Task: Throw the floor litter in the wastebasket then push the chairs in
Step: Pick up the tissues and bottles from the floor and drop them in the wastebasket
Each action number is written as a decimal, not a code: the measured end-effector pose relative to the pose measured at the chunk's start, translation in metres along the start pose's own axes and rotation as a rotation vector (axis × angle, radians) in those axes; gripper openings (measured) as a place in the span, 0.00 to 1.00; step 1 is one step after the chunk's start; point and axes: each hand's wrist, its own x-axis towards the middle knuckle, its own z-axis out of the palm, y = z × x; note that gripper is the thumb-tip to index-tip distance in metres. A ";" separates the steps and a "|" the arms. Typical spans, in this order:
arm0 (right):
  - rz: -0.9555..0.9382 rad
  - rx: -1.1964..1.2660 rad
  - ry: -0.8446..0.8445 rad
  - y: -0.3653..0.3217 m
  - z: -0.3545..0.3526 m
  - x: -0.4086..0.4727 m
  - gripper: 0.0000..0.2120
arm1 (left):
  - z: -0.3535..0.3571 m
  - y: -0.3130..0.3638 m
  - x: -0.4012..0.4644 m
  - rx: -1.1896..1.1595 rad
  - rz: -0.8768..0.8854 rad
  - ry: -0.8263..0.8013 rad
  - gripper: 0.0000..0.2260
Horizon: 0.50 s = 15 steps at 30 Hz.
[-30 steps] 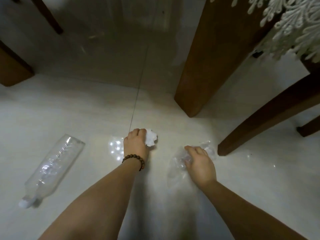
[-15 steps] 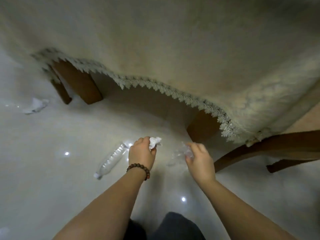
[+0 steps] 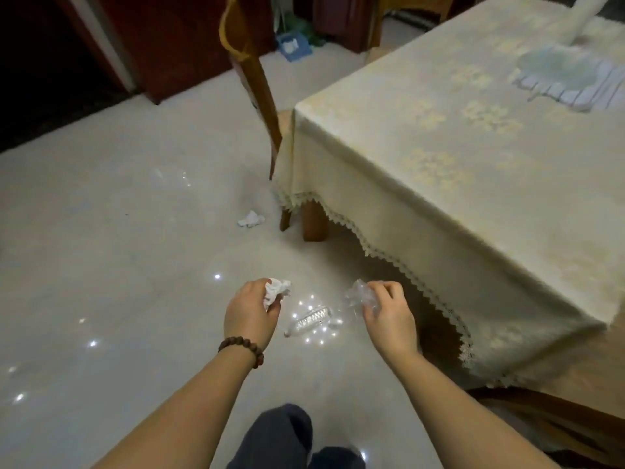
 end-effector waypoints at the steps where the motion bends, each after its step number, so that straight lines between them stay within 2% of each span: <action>1: -0.025 0.000 -0.012 -0.017 0.002 0.004 0.15 | -0.016 -0.004 0.000 -0.005 -0.019 0.033 0.08; 8: -0.201 0.017 -0.123 -0.129 0.045 0.040 0.16 | -0.093 -0.057 0.027 -0.058 -0.169 0.164 0.09; 15: -0.296 -0.004 -0.152 -0.262 0.137 0.111 0.17 | -0.181 -0.163 0.116 -0.045 -0.254 0.233 0.09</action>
